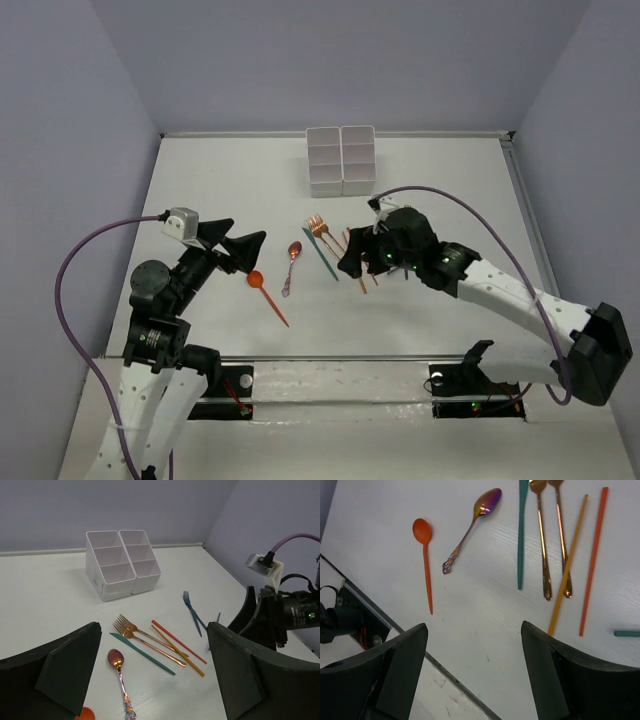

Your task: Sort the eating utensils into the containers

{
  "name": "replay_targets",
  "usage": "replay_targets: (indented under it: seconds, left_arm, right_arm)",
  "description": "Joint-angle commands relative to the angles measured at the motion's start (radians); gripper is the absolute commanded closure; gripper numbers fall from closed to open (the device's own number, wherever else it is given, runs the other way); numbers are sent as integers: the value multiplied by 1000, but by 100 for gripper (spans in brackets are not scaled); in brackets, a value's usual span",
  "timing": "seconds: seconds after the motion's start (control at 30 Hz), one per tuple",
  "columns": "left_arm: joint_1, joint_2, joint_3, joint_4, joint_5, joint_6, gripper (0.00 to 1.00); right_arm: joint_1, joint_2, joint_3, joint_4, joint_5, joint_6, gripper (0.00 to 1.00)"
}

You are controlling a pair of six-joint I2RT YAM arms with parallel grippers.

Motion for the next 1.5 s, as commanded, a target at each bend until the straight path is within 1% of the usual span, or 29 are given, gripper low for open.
replay_targets:
  seconds: [0.0,0.07,0.1,0.13,0.2,0.23,0.33,0.47,0.67,0.8,0.9,1.0,1.03,1.13,1.27,1.33,1.47]
  left_arm:
    - [9,-1,51,13,-17,16,1]
    - [9,-4,53,9,-26,17,1]
    - [9,-8,53,7,-32,17,1]
    - [9,-8,54,6,-35,19,1]
    - [9,-13,56,3,-45,19,1]
    - [9,-14,56,-2,-55,19,1]
    - [9,-21,57,-5,-69,14,1]
    - [9,-31,60,-8,-83,14,1]
    - [9,-41,59,-8,-91,11,1]
    - [9,-44,57,-7,-91,10,1]
    - [0,-44,57,-7,-88,10,1]
    - [0,-44,56,-5,-86,10,1]
    - [0,-45,56,-5,-86,10,1]
    - [0,-47,56,-5,-86,10,1]
    - [-9,-50,57,-7,-86,8,1]
    - [-9,-50,57,-7,-85,10,1]
    - [-9,-51,57,-7,-86,10,1]
  right_arm:
    - [152,160,128,91,231,-23,19]
    - [191,235,197,95,274,-20,21]
    - [226,308,222,95,290,-18,21]
    - [240,345,272,95,302,-21,22]
    - [260,419,323,83,328,-21,22]
    - [272,487,346,80,334,-18,23]
    - [283,597,420,66,362,-6,24]
    - [292,694,490,37,400,5,26]
    - [292,828,595,3,402,11,28]
    - [292,913,652,-9,432,26,31]
    - [292,974,698,-11,452,31,37]
    - [292,1029,776,-47,483,29,39]
    - [292,1066,794,-58,494,31,43]
    - [292,1117,840,-80,512,28,48]
    - [292,1157,879,-107,537,31,54]
    - [292,1165,886,-107,548,23,62]
    - [292,1189,934,-141,571,2,70]
